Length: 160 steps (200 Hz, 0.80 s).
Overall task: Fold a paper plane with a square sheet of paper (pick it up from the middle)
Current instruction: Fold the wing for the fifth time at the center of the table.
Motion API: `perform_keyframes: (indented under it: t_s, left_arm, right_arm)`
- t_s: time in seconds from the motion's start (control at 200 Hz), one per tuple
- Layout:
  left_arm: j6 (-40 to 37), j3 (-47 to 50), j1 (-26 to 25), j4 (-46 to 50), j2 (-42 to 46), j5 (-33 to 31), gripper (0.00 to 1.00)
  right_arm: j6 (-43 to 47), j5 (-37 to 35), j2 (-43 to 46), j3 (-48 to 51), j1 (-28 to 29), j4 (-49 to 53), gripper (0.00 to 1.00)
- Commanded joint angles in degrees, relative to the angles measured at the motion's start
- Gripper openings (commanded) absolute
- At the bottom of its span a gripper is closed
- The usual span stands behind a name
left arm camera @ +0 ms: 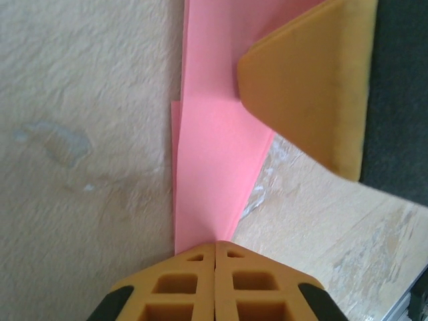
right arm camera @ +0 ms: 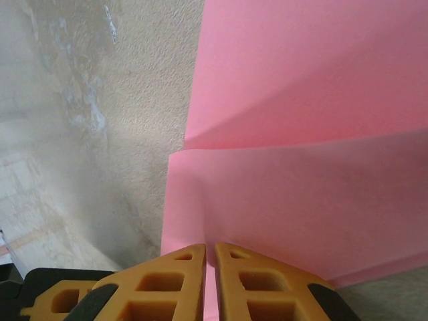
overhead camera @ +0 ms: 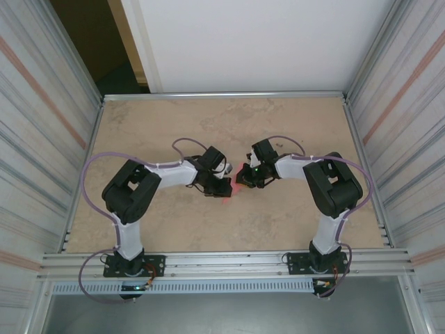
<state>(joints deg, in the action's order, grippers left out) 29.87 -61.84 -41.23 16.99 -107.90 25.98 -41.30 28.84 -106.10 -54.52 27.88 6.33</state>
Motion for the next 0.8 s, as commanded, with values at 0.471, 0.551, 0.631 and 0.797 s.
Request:
perform_keyframes:
  t_s: [0.471,0.551,0.631,0.797]
  left_arm:
    - [1.83,4.78,-1.68,13.03,13.57,-4.97,0.08]
    - [1.99,4.11,-0.6,11.05,16.28,-5.98,0.09]
    - [2.59,4.1,0.31,7.46,17.06,-5.78,0.11]
    - [4.36,1.27,0.8,1.25,10.54,-1.53,0.09]
  right_arm:
    - [1.09,-5.51,-3.9,1.9,0.91,3.47,0.13]
    - [0.91,-4.96,-3.1,1.88,1.71,2.7,0.13]
    - [0.64,-4.51,-2.37,1.95,2.24,1.83,0.13]
    - [0.19,-3.9,-1.38,1.76,2.14,0.93,0.13]
